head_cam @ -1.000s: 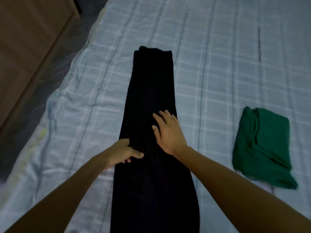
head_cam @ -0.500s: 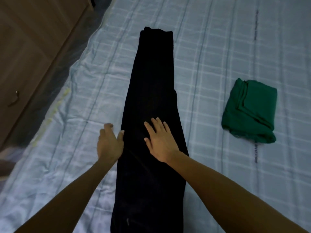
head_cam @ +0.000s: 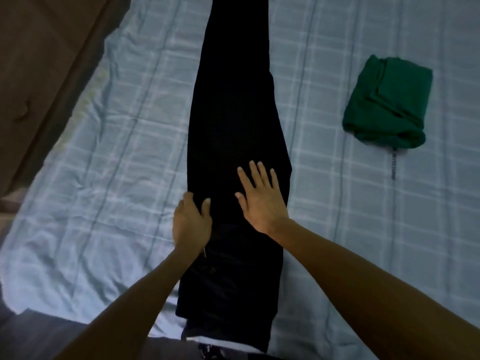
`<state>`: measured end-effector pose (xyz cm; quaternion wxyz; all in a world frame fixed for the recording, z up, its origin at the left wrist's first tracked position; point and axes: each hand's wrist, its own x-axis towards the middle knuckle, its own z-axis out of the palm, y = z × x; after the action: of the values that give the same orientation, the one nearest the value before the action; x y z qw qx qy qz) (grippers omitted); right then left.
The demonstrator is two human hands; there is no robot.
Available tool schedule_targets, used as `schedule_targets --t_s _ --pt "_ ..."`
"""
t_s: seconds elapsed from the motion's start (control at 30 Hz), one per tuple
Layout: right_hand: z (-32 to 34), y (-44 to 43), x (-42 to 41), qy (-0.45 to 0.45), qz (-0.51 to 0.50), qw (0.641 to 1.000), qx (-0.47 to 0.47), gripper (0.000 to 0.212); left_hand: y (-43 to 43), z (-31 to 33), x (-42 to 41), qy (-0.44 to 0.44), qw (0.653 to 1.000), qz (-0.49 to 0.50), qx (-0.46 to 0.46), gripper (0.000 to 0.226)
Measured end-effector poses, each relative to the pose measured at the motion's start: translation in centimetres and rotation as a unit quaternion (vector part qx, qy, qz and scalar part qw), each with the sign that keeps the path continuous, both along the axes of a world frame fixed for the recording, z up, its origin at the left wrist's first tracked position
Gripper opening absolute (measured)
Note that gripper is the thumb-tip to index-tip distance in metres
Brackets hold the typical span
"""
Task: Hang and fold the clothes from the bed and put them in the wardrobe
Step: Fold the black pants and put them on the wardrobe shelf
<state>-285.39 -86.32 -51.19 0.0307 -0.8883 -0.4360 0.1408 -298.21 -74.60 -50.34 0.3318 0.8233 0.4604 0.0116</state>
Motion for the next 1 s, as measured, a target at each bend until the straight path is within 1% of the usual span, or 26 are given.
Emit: schedule_targets --t_s 0.1,0.17,0.23,0.3,0.33,0.37,0.4,0.43,0.47,0.5,0.53,0.57,0.6,0.67,0.73,0.8,0.87,0.93,1.0 --pt "-0.2 -1.1 -1.3 -0.007 -0.022 1.000 -0.006 0.057 0.4 0.0 -0.9 -0.012 0.999 0.005 0.037 0.035" --pt "-0.4 -1.7 -2.8 0.000 -0.037 0.999 -0.023 0.057 0.6 0.0 -2.4 0.010 0.999 0.017 0.047 0.036" --pt "-0.2 -2.3 -4.4 0.011 -0.047 0.998 -0.049 0.056 0.4 0.0 -4.5 0.041 0.998 0.022 0.038 0.040" --pt "0.3 -2.8 -5.5 0.017 -0.059 0.996 -0.057 0.056 -0.2 0.6 -6.2 0.024 0.999 0.015 0.028 0.039" --pt "0.6 -3.0 -6.0 0.017 -0.067 0.997 -0.044 0.055 -0.4 1.1 -7.0 -0.001 0.999 -0.010 0.053 0.039" --pt "1.0 -3.2 -6.5 0.016 -0.075 0.997 -0.020 0.055 -0.5 1.6 -7.5 -0.031 0.993 -0.060 0.093 0.040" --pt "1.6 -3.5 -7.1 0.015 -0.076 0.997 0.010 0.053 -0.6 2.0 -8.1 -0.061 0.980 -0.135 0.134 0.041" --pt "2.2 -3.9 -7.9 0.015 -0.068 0.997 0.040 0.053 -0.7 2.3 -8.9 -0.085 0.957 -0.223 0.162 0.043" --pt "2.8 -4.4 -8.9 0.016 -0.050 0.997 0.063 0.053 -1.0 2.2 -10.0 -0.097 0.930 -0.311 0.169 0.047" --pt "3.2 -5.2 -10.2 0.019 -0.027 0.997 0.077 0.054 -1.5 1.9 -11.3 -0.091 0.902 -0.389 0.163 0.055" --pt "3.5 -6.1 -11.7 0.023 -0.001 0.996 0.080 0.056 -2.1 1.4 -12.8 -0.066 0.878 -0.449 0.154 0.065" --pt "3.6 -7.1 -13.1 0.028 0.027 0.996 0.077 0.058 -2.7 0.8 -14.1 -0.033 0.858 -0.490 0.148 0.075" --pt "3.5 -8.0 -14.6 0.031 0.054 0.996 0.066 0.062 -3.2 0.2 -15.0 0.001 0.846 -0.513 0.145 0.084" --pt "2.9 -9.9 -17.1 0.030 0.094 0.995 0.024 0.074 -3.9 -0.3 -15.8 0.053 0.840 -0.519 0.147 0.099" --pt "2.4 -11.0 -18.8 0.024 0.108 0.994 -0.026 0.091 -4.5 -0.3 -15.4 0.082 0.837 -0.518 0.157 0.110" --pt "2.2 -11.5 -20.0 0.019 0.109 0.991 -0.077 0.101 -5.3 0.0 -15.0 0.121 0.821 -0.530 0.177 0.112" --pt "2.1 -11.4 -20.9 0.015 0.088 0.989 -0.115 0.104 -6.1 0.0 -15.0 0.148 0.813 -0.530 0.189 0.106" --pt "2.2 -11.1 -21.4 0.011 0.060 0.991 -0.121 0.101 -6.6 0.2 -15.4 0.159 0.808 -0.529 0.206 0.097" --pt "2.3 -11.1 -21.6 0.017 0.035 0.994 -0.106 0.091 -6.8 0.5 -15.8 0.170 0.796 -0.536 0.224 0.089"
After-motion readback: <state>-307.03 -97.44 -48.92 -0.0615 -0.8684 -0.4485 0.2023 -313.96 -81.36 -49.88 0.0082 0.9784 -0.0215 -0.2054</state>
